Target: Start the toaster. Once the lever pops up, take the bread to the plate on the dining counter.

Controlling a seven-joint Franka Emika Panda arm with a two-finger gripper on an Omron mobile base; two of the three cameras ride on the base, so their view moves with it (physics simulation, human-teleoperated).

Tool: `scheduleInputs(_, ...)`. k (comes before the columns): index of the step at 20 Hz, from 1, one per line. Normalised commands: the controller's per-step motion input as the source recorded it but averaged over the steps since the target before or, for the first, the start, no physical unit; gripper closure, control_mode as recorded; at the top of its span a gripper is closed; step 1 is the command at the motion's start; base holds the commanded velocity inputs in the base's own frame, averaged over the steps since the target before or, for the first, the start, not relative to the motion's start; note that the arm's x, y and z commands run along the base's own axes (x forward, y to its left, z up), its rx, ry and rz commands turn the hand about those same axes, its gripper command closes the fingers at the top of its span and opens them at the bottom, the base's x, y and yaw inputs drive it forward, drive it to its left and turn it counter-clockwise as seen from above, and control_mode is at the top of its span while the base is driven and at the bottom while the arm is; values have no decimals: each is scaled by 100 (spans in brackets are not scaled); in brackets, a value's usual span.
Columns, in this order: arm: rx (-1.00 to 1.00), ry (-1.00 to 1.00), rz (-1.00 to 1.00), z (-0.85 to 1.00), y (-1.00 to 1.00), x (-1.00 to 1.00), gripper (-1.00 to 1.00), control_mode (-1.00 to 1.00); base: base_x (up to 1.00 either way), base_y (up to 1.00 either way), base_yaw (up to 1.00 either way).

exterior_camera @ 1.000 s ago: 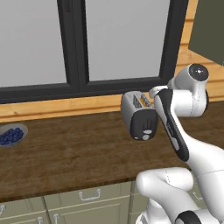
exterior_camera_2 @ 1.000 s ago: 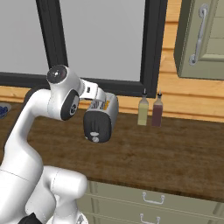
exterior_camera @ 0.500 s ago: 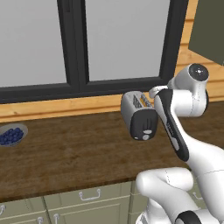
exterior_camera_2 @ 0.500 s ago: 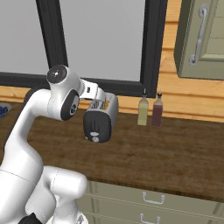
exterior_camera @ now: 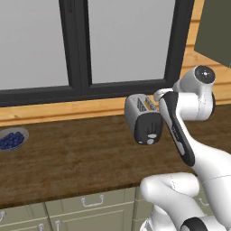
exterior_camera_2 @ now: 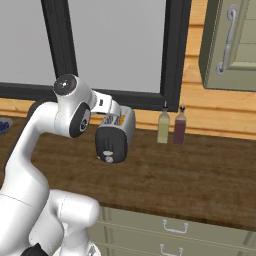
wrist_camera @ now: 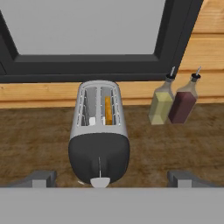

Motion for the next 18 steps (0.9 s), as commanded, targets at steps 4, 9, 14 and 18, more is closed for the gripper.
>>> scheduleInputs(4, 0, 0, 0, 0, 0, 0, -100, -100, 0, 0, 0)
scheduleInputs(9, 0, 0, 0, 0, 0, 0, -100, -100, 0, 0, 0)
scheduleInputs(14, 0, 0, 0, 0, 0, 0, -100, -100, 0, 0, 0)
scheduleInputs(18, 0, 0, 0, 0, 0, 0, -100, -100, 0, 0, 0)
